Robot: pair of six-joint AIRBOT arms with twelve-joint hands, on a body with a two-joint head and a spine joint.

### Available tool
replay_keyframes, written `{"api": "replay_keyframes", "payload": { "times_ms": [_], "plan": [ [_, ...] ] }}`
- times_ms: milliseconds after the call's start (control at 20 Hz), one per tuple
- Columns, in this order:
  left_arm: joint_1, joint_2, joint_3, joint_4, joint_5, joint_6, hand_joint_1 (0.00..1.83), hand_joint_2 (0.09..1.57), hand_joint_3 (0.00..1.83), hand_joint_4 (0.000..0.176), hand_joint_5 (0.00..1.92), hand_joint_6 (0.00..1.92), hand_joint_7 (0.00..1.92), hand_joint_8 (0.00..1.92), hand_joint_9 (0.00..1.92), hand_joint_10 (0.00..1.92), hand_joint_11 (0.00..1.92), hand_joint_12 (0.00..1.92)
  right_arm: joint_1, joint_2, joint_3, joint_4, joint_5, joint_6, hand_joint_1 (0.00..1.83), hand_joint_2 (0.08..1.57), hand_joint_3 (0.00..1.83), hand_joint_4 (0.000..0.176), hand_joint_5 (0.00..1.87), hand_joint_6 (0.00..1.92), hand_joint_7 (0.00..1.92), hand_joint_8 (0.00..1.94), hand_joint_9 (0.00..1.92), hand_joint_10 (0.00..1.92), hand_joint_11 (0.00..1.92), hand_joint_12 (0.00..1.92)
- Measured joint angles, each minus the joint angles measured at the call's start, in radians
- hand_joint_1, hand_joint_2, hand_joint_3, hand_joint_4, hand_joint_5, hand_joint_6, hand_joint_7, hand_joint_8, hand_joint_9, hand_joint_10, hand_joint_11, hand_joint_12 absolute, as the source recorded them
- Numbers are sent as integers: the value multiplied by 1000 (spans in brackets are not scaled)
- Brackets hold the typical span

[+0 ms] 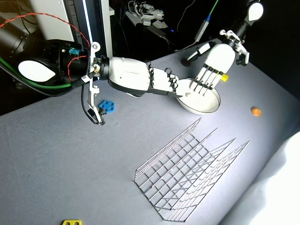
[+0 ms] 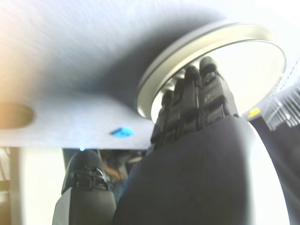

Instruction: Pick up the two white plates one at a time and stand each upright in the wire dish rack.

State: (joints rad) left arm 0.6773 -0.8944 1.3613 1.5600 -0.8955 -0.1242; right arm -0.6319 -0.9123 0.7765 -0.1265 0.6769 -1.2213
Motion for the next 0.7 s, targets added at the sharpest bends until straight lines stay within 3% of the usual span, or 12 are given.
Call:
{"api": "replay_keyframes", "payload": {
  "times_ms": [50, 250, 400, 450, 500, 700],
  "plan": [
    [-3, -3, -12, -3, 11, 0, 0, 1091, 0, 0, 60, 4, 46, 4, 47, 4, 0, 152, 0, -8, 6, -1, -1, 0, 978, 1224, 1, 0, 0, 0, 0, 0, 0, 0, 0, 0],
    [-34, -18, -34, -9, 32, 0, 0, 1100, 1, 0, 87, 1, 65, 3, 65, 3, 0, 265, 8, -59, 33, -6, -8, 0, 1024, 1232, 3, 0, 11, 4, 0, 0, 0, 0, 0, 0],
    [-40, -33, -38, -32, 34, 0, 0, 1094, 0, 0, 66, 1, 50, 0, 60, 1, 0, 301, 24, -129, 84, -2, -15, -7, 1038, 1243, 7, 0, 57, 17, 0, 0, 0, 0, 0, 0],
    [-40, -35, -38, -31, 34, 0, 0, 1089, 0, 0, 40, 3, 23, 3, 34, 3, 0, 214, 26, -155, 106, -2, -19, -14, 1037, 1242, 6, 0, 47, 11, 0, 0, 0, 0, 0, 0],
    [-43, -36, -38, -29, 35, 0, 0, 1082, 0, 0, 66, 2, 55, 3, 62, 4, 0, 283, 30, -174, 123, -1, -27, -15, 1106, 1220, 0, 0, 73, 20, 0, 0, 0, 0, 9, 4],
    [-50, -38, -36, -27, 32, 0, 0, 1075, 0, 0, 74, 1, 63, 2, 65, 0, 0, 243, 48, -263, 203, -5, -56, -27, 1019, 1255, 10, 0, 67, 9, 0, 0, 0, 0, 8, 10]
  ]
}}
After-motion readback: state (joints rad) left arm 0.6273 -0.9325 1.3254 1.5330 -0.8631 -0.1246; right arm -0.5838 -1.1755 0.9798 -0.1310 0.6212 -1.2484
